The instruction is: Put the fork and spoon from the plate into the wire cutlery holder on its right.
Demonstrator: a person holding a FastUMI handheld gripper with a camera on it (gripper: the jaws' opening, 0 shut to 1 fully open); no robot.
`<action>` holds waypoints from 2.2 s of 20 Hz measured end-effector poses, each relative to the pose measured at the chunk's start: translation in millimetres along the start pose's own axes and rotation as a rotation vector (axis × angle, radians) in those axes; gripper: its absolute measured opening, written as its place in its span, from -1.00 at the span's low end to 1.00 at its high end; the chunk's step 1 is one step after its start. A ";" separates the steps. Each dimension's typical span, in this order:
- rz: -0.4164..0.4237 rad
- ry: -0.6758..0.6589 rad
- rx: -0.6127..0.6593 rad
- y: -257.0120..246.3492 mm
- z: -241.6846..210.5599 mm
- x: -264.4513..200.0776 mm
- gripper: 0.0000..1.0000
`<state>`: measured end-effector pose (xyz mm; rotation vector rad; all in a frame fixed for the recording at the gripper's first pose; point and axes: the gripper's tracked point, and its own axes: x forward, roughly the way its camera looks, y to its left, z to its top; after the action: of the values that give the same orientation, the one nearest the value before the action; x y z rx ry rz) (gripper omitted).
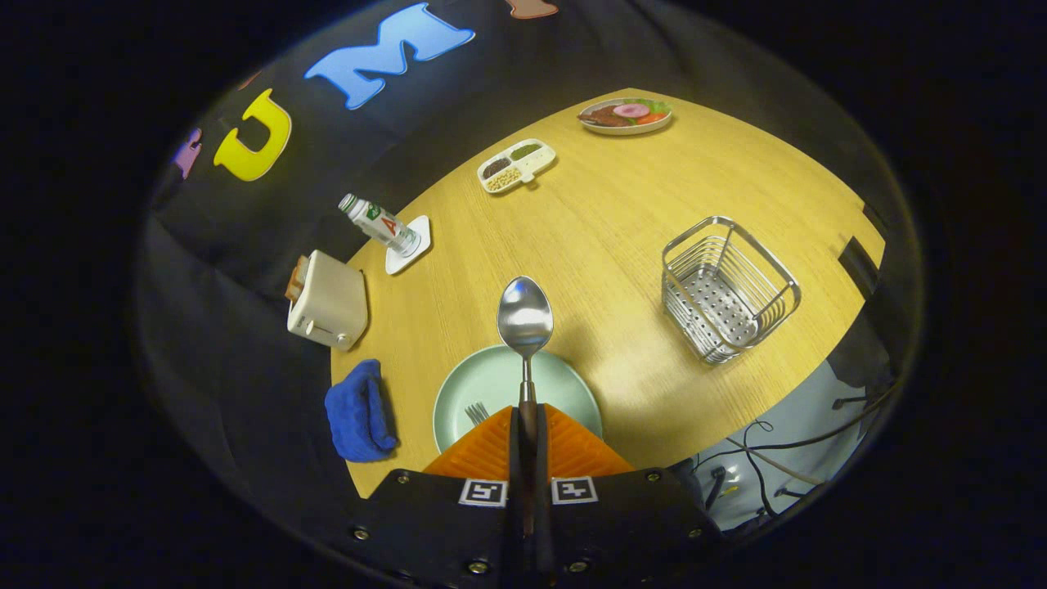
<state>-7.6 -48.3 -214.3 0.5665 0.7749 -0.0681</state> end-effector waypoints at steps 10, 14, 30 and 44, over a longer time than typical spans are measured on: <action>-0.175 -0.122 0.180 -85.0 27.1 -42.4 -0.89; -0.243 -0.103 0.180 -102.5 22.4 -44.0 -0.89; -0.348 -0.110 0.107 -109.8 36.4 -36.7 -0.89; -0.335 -0.202 0.051 -96.7 64.7 -40.8 -0.52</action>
<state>-20.6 -169.1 -193.9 0.4657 0.6656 -0.4486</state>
